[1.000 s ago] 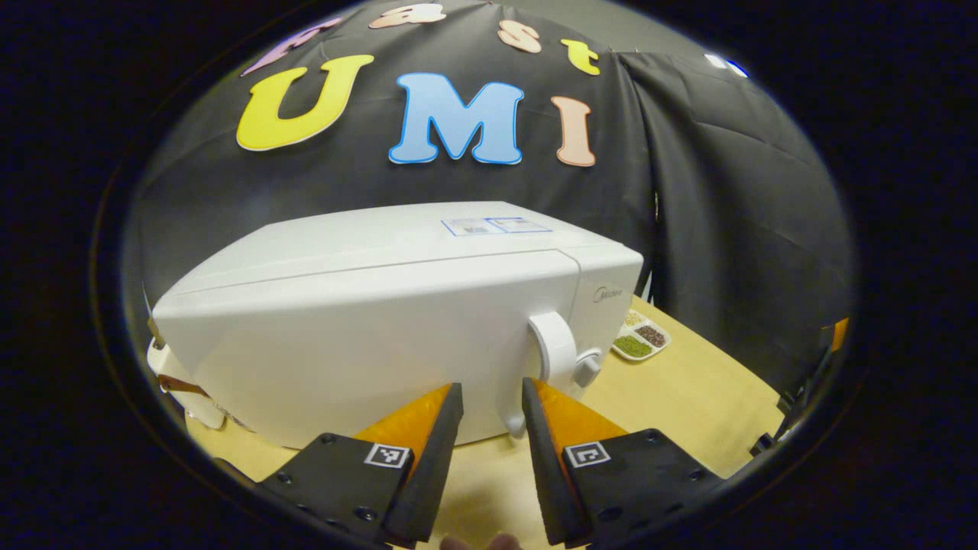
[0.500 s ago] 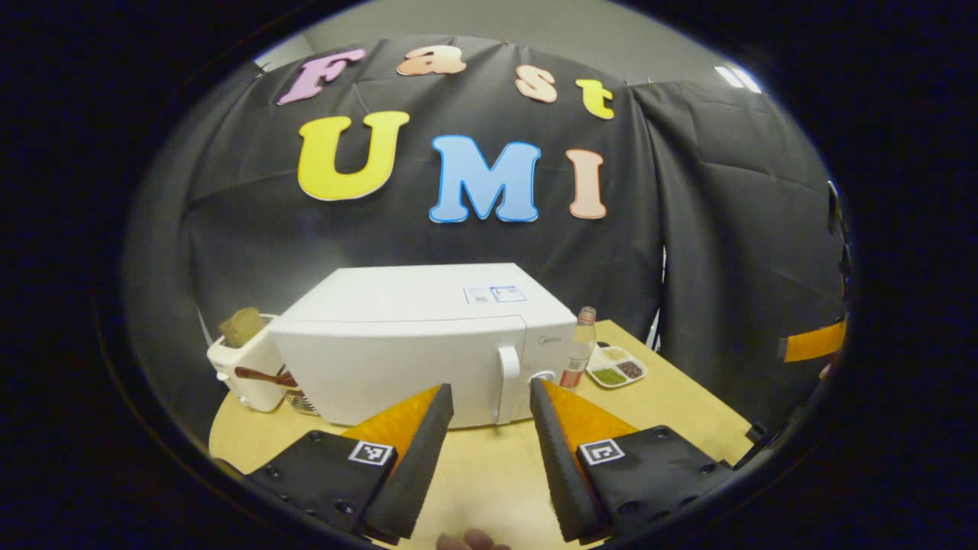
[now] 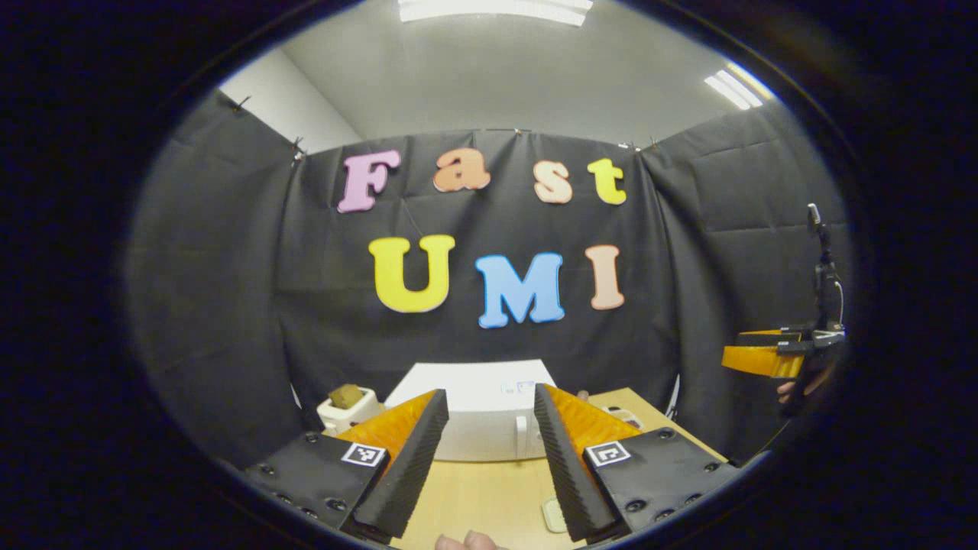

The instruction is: Open the microwave oven with the left hand, put the food in, and close the microwave oven.

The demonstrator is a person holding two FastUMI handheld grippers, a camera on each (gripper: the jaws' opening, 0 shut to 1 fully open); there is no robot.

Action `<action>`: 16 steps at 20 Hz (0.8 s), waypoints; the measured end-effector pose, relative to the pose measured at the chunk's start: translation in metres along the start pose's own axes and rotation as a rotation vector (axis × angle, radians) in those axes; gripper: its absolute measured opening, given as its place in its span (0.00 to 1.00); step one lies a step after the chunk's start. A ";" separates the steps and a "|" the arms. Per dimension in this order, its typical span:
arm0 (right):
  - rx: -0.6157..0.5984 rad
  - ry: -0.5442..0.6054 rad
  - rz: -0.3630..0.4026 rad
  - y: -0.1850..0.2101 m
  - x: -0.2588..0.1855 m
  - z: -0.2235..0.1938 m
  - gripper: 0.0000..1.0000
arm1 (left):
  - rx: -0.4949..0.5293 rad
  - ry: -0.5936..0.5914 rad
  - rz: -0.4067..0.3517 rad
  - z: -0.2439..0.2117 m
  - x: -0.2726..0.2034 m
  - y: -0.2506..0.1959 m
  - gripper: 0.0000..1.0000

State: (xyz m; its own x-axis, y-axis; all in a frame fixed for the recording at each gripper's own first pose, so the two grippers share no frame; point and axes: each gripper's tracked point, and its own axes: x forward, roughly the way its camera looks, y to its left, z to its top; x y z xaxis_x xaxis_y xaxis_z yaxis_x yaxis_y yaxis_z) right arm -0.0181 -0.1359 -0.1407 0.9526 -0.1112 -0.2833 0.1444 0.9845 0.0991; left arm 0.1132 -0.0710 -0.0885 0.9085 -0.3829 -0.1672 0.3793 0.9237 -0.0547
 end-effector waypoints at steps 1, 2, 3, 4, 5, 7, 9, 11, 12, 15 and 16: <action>-0.034 -0.043 0.007 0.017 -0.008 0.022 0.97 | -0.018 -0.039 0.004 0.026 -0.011 0.001 0.77; -0.064 -0.106 0.016 0.032 -0.009 0.052 0.97 | -0.045 -0.067 -0.006 0.045 -0.020 0.000 0.82; -0.092 -0.177 0.025 0.047 -0.010 0.081 0.97 | -0.066 -0.086 -0.010 0.061 -0.030 0.002 0.79; -0.121 -0.237 0.037 0.065 -0.012 0.106 0.97 | -0.070 -0.106 -0.005 0.074 -0.040 0.009 0.81; -0.151 -0.279 0.046 0.083 -0.012 0.122 0.98 | -0.063 -0.124 0.010 0.084 -0.050 0.018 0.83; -0.193 -0.305 0.053 0.113 -0.008 0.134 0.98 | -0.045 -0.146 0.036 0.095 -0.074 0.040 0.89; -0.197 -0.273 0.068 0.133 0.002 0.127 0.95 | -0.045 -0.143 0.080 0.083 -0.098 0.068 0.89; -0.155 -0.245 0.082 0.157 0.008 0.118 0.95 | -0.077 -0.139 0.111 0.067 -0.113 0.093 0.96; -0.115 -0.241 0.094 0.168 0.010 0.117 0.95 | -0.093 -0.137 0.131 0.061 -0.120 0.108 0.96; -0.077 -0.211 0.127 0.193 0.020 0.117 0.95 | -0.121 -0.139 0.185 0.050 -0.139 0.148 0.93; -0.106 -0.201 0.122 0.197 0.023 0.117 0.95 | -0.127 -0.140 0.195 0.050 -0.144 0.157 0.94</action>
State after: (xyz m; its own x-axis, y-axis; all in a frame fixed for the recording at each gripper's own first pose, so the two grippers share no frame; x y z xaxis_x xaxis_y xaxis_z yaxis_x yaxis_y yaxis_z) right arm 0.0635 0.0396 -0.0163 0.9969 -0.0050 -0.0787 0.0064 0.9998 0.0178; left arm 0.0508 0.1282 -0.0239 0.9810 -0.1877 -0.0492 0.1778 0.9711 -0.1594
